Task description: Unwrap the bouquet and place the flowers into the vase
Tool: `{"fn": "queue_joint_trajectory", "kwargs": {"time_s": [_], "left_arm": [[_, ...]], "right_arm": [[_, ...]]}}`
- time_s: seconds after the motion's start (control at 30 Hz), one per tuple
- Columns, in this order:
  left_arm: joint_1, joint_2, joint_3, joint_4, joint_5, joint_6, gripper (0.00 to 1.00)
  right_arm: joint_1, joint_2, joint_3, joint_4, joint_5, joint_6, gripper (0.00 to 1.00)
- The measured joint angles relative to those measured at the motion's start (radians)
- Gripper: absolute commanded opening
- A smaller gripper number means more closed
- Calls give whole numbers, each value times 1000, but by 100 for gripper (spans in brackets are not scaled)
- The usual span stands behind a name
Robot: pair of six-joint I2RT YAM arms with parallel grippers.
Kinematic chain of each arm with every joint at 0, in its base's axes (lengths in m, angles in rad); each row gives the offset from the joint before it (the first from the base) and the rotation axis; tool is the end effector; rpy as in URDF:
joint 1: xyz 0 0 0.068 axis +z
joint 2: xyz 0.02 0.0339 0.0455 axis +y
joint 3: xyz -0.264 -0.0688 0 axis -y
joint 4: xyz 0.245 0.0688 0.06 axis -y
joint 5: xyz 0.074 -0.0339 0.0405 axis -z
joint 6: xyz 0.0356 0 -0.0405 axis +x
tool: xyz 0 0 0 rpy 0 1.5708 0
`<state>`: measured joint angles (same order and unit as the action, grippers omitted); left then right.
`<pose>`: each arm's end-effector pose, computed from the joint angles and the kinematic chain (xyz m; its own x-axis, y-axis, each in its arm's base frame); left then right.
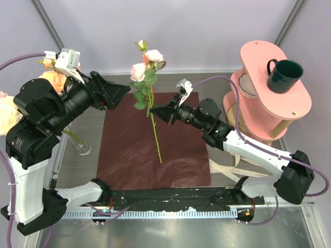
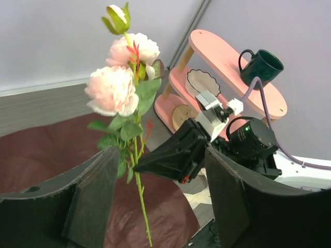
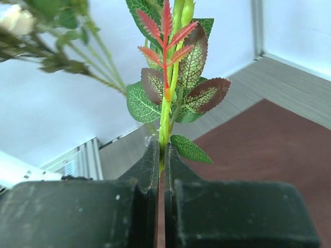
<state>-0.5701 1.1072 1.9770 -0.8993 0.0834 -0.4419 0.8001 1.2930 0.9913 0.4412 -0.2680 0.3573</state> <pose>0.1024 -0.0692 0.5723 -0.2824 -0.3252 -0.9025 0.5389 0.7245 -0.4297 0.2069 0.2266 0.3669 -0.2151 0.2626 -0.9406 -0.8531 0.4182 0.3119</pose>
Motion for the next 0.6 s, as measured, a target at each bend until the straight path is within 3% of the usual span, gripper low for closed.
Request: {"fn": "queue_joint_trajectory", "kwargs": {"time_s": [0.43, 0.6], "left_arm": [[0, 161, 74, -120, 9, -4, 75], [0, 197, 71, -147, 46, -14, 65]], "right_arm": [[122, -9, 91, -41, -64, -109, 1], [146, -22, 93, -68, -62, -140, 1]]}}
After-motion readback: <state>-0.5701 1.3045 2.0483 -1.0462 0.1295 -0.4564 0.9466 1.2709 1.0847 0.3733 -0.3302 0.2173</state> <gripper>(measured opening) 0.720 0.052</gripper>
